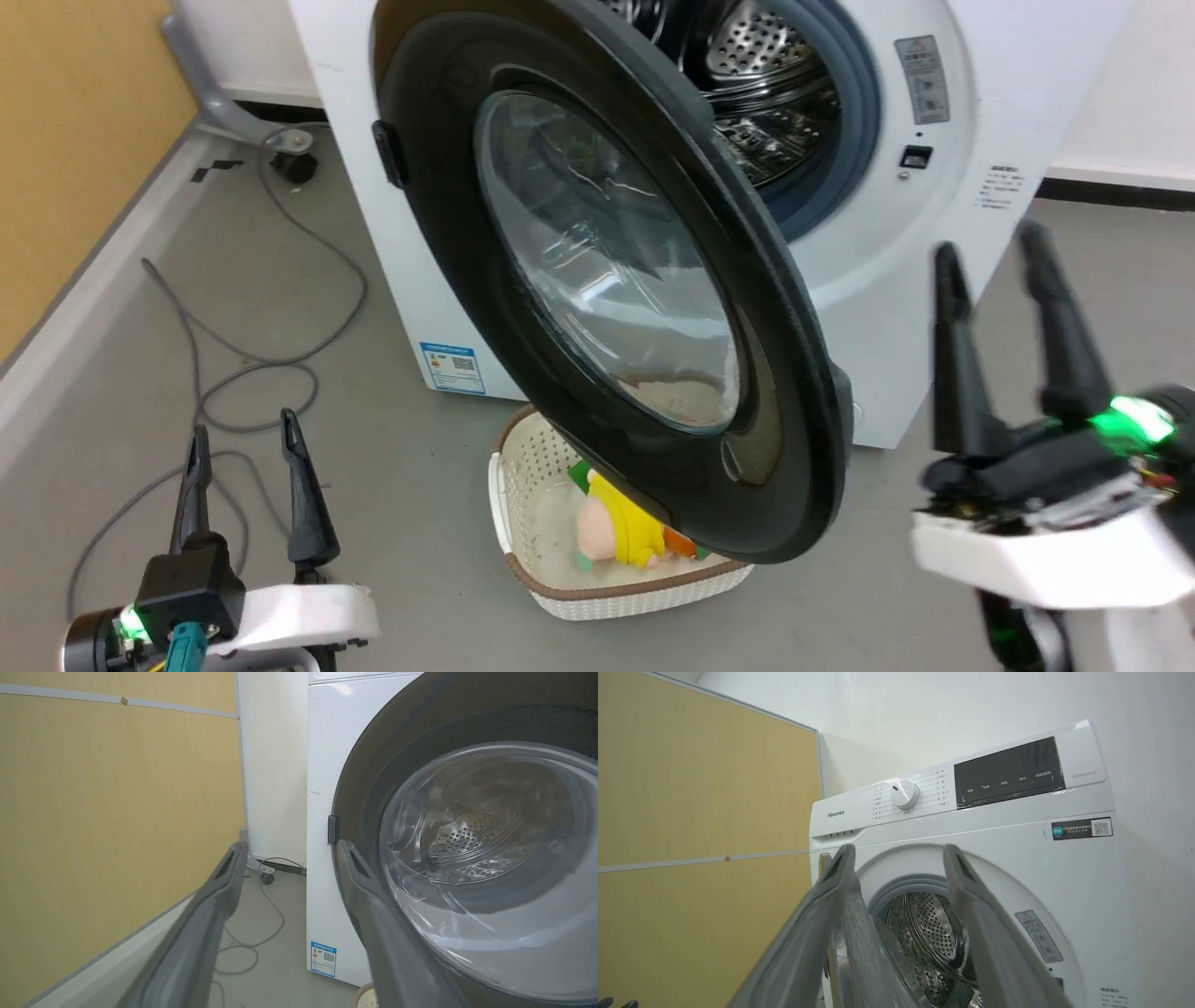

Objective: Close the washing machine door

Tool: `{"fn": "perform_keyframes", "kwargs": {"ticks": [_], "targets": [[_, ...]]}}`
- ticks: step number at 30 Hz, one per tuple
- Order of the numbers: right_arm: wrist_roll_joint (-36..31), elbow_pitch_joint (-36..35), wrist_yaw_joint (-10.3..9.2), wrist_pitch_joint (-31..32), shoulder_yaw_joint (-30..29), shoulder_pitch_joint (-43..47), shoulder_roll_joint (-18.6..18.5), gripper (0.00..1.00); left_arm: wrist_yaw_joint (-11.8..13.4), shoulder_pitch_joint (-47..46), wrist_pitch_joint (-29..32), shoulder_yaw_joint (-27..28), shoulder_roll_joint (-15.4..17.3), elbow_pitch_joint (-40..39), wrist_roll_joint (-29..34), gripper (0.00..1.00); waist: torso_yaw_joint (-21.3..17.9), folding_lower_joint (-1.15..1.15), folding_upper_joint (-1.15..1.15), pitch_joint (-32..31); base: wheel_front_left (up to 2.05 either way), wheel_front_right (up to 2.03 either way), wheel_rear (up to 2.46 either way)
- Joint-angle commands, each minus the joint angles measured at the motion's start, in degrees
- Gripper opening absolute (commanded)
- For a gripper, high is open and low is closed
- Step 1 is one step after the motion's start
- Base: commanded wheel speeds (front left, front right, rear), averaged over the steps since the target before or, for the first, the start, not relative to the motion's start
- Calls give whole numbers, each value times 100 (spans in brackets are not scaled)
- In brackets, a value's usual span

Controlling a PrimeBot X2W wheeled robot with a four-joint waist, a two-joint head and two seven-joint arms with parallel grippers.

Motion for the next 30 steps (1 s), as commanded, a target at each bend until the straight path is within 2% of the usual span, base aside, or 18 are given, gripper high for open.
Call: {"fn": "perform_keyframes", "kwargs": {"ticks": [1, 9, 17, 23, 30], "targets": [[11, -45, 5, -24, 207, -130, -109, 0, -56, 79, -24, 57, -61, 32, 15, 100, 45, 0, 0, 7, 0, 0, 0], [262, 129, 5, -24, 1802, -464, -961, 0, -312, 157, -25, 275, -298, 157, 170, 100, 132, 0, 0, 13, 0, 0, 0], [610, 916, 5, -24, 2949, -671, -1609, 0, -523, 55, -25, 380, -456, 241, 324, 100, 127, 0, 0, 87, 0, 0, 0], [674, 1593, 5, -24, 3162, -679, -1852, 0, -620, -22, -25, 401, -537, 225, 444, 100, 72, 0, 0, 175, 0, 0, 0], [813, 2040, 5, -24, 2712, -568, -1881, 0, -754, -152, -25, 380, -591, 304, 549, 100, -17, 0, 0, 341, 0, 0, 0]]}}
